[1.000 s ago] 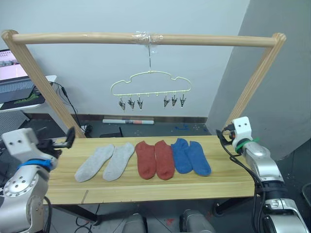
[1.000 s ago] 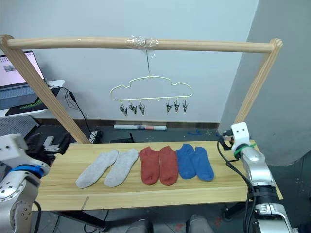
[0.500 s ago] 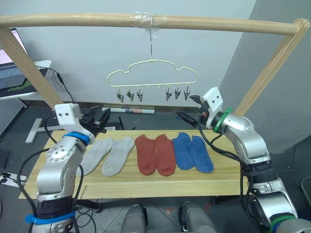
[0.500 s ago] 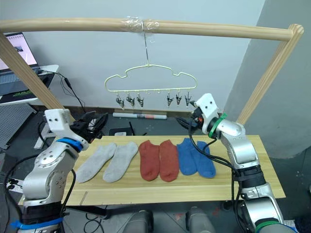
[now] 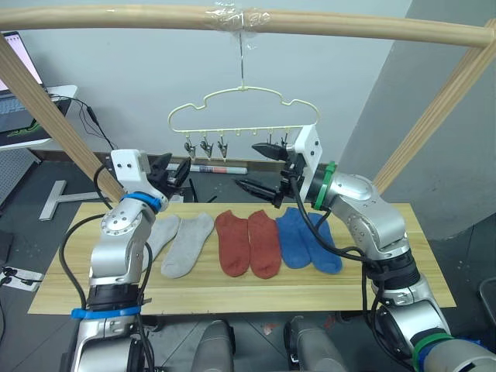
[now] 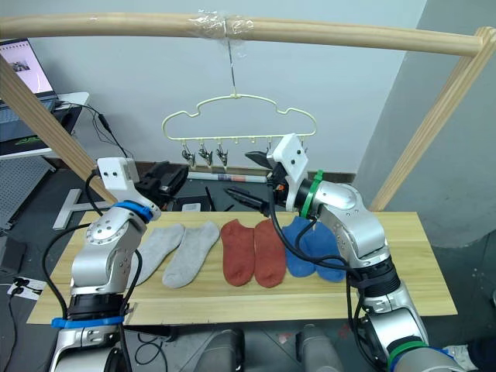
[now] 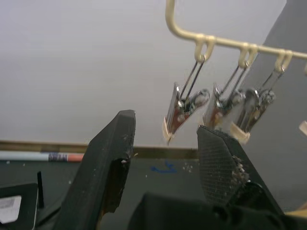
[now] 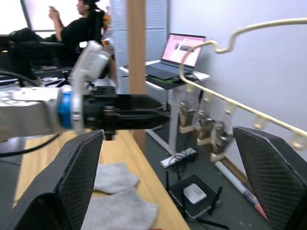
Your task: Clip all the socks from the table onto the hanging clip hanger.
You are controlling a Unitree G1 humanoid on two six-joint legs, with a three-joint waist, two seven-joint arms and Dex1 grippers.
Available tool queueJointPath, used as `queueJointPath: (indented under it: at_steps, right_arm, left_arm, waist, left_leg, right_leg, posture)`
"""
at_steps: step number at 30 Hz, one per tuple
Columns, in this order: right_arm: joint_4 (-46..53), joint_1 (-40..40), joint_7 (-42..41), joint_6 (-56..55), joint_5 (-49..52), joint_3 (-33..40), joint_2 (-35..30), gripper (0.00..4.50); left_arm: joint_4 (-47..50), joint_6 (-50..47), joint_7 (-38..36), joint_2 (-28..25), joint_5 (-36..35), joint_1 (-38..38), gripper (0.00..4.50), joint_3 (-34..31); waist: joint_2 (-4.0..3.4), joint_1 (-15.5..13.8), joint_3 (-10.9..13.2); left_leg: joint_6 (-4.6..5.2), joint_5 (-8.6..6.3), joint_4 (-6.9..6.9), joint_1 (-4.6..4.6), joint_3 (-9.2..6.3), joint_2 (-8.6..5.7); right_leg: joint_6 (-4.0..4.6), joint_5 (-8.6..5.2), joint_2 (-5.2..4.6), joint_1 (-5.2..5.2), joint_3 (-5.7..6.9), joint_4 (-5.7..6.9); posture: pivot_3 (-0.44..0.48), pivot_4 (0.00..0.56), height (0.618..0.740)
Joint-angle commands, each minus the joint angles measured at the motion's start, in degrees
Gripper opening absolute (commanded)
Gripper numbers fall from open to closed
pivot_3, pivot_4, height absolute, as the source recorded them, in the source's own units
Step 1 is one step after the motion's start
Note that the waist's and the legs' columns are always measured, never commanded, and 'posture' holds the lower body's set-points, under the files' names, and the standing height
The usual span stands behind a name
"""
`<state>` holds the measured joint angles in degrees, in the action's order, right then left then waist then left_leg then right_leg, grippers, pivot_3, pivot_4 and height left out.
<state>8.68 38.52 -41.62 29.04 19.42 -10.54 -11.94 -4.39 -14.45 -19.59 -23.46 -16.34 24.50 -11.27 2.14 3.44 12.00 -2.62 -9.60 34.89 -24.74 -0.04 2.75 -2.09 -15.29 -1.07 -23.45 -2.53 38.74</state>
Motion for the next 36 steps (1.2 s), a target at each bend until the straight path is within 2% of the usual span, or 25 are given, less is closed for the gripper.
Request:
queueJointPath:
  at_steps: [1, 12, 36]
  right_arm:
    - [3.7, 2.6, 0.3, 1.2, 2.4, 0.6, 1.1, 4.50]
    - [5.3, 4.1, 1.4, 2.2, 2.8, 0.4, 1.3, 4.50]
    - [4.2, 5.6, 2.7, 2.7, 3.6, 1.9, 1.3, 4.50]
  left_arm:
    - [-2.4, 3.6, -0.4, 0.9, 1.4, 2.8, 2.33, 1.0]
    - [-9.7, 8.5, 0.1, 2.9, 3.1, 8.2, 2.33, 1.0]
    - [-10.2, 11.0, 2.7, 2.7, 4.6, 9.0, 2.33, -0.8]
  waist:
    - [0.00, 0.1, 0.0]
    - [0.15, 1.6, 0.9]
    - [0.15, 1.7, 1.5]
  left_leg:
    - [0.00, 0.00, 0.00, 0.00, 0.00, 0.00]
    - [0.00, 0.00, -0.01, -0.04, -0.02, 0.01]
    - [-0.01, 0.00, -0.02, -0.07, -0.02, 0.01]
  right_leg:
    - [-0.01, 0.00, 0.00, 0.00, 0.00, 0.00]
    - [0.00, 0.02, 0.00, -0.04, 0.02, -0.02]
    - [-0.06, -0.01, 0.00, -0.08, 0.02, -0.02]
  posture:
    - [-0.146, 0.228, 0.740]
    - [-0.171, 0.236, 0.740]
    - [-0.168, 0.247, 0.740]
